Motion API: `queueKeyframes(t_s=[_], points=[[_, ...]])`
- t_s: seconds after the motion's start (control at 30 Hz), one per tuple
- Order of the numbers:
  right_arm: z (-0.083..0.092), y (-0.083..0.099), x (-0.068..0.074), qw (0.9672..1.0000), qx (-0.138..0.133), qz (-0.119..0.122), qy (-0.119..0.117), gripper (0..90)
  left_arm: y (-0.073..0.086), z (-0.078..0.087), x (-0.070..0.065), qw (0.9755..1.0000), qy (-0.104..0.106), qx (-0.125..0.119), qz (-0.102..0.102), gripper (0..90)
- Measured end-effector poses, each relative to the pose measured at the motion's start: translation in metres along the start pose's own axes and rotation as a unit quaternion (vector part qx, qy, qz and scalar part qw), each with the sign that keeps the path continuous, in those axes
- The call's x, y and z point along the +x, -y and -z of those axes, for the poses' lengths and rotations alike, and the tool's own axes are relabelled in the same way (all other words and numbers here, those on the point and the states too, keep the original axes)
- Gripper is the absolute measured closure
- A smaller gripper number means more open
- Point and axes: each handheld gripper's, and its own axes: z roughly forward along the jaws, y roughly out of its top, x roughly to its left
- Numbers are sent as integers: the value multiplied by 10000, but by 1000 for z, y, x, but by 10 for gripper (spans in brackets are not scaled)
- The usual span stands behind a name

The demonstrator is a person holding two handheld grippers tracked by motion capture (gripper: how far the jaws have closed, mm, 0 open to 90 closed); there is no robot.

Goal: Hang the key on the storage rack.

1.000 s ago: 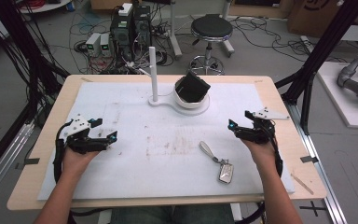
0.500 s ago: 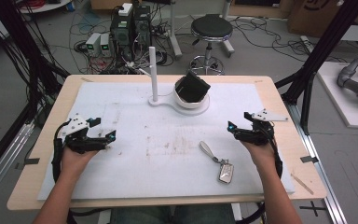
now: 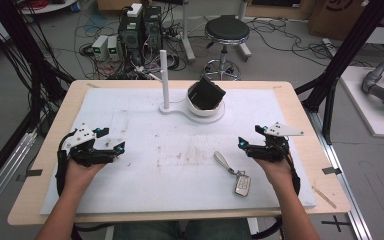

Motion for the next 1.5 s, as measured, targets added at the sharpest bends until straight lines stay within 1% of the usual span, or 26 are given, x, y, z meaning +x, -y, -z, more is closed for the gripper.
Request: queueKeyframes(t_s=[0.13, 0.27, 0.3, 0.33, 0.37, 0.43, 0.47, 0.53, 0.57, 0.63, 0.8, 0.83, 0.87, 0.9, 0.97, 1.0, 1.03, 1.07, 1.1, 1.13, 1.2, 1.27, 1.33, 1.4, 1.43, 1.5], points=[[-4, 5, 8, 9998, 124, 107, -122, 210, 1, 2, 1, 10000, -38, -3, 18, 171], [-8, 10, 15, 9993, 261, 113, -239, 210, 2, 3, 3, 10000, -57, 7, 23, 171], [-9, 11, 16, 9989, 324, 194, -270, 210, 2, 3, 3, 10000, -64, 9, 47, 171], [-11, 12, 20, 9981, 466, 221, -349, 210, 2, 3, 3, 10000, -73, 10, 44, 171], [-11, 12, 20, 9981, 466, 221, -349, 210, 2, 3, 3, 10000, -78, 7, 43, 171], [-12, 13, 24, 9969, 613, 259, -431, 210, 2, 3, 3, 10000, -71, 6, 45, 171], [-12, 14, 25, 9960, 675, 330, -485, 210, 2, 3, 3, 10000, -80, 11, 30, 171], [-11, 19, 30, 9957, 653, 327, -572, 210, 2, 3, 3, 10000, -64, 13, 28, 171], [-11, 21, 31, 9952, 689, 354, -601, 210, 2, 3, 3, 10000, -67, 18, 24, 171], [-13, 27, 34, 9932, 879, 382, -661, 210, 2, 3, 3, 10000, -64, -1, 26, 171], [-16, 37, 40, 9883, 1222, 492, -767, 215, 2, 4, 2, 10000, -66, -8, 22, 171], [-16, 39, 41, 9868, 1308, 497, -812, 241, 2, 3, 2, 10000, -67, -7, 12, 171], [-18, 43, 43, 9824, 1510, 606, -916, 295, 2, 3, 3, 10000, -66, 1, 6, 171], [-18, 43, 43, 9824, 1510, 606, -916, 295, 2, 3, 3, 10000, -68, 11, -6, 171], [-20, 46, 44, 9771, 1742, 734, -982, 378, 2, 3, 2, 10000, -71, 24, 1, 171], [-21, 47, 44, 9752, 1820, 749, -1016, 402, 2, 2, 2, 10000, -66, 27, 4, 171], [-22, 47, 44, 9746, 1819, 789, -1041, 423, 2, 3, 2, 10000, -64, 31, 3, 171], [-21, 47, 43, 9747, 1813, 776, -1048, 480, 2, 3, 2, 10000, -64, 31, -2, 171], [-21, 46, 42, 9741, 1810, 822, -1079, 563, 2, 2, 2, 10000, -63, 37, -3, 171], [-20, 46, 41, 9731, 1808, 845, -1147, 618, 2, 2, 2, 10000, -69, 40, -9, 171], [-19, 47, 41, 9727, 1801, 834, -1200, 693, 3, 2, 2, 10000, -67, 46, -6, 171], [-18, 46, 41, 9711, 1828, 899, -1242, 814, 3, 2, 1, 10000, -74, 54, -11, 171], [-18, 45, 42, 9703, 1863, 925, -1234, 825, 3, 2, 1, 10000, -71, 65, -26, 171], [-18, 43, 41, 9694, 1923, 878, -1246, 828, 3, 2, 1, 9999, -68, 68, -40, 171], [-18, 42, 42, 9702, 1908, 861, -1221, 829, 3, 3, 1, 9999, -67, 62, -41, 171], [-17, 38, 43, 9727, 1772, 840, -1237, 829, 3, 3, 1, 10000, -68, 54, -24, 171]])
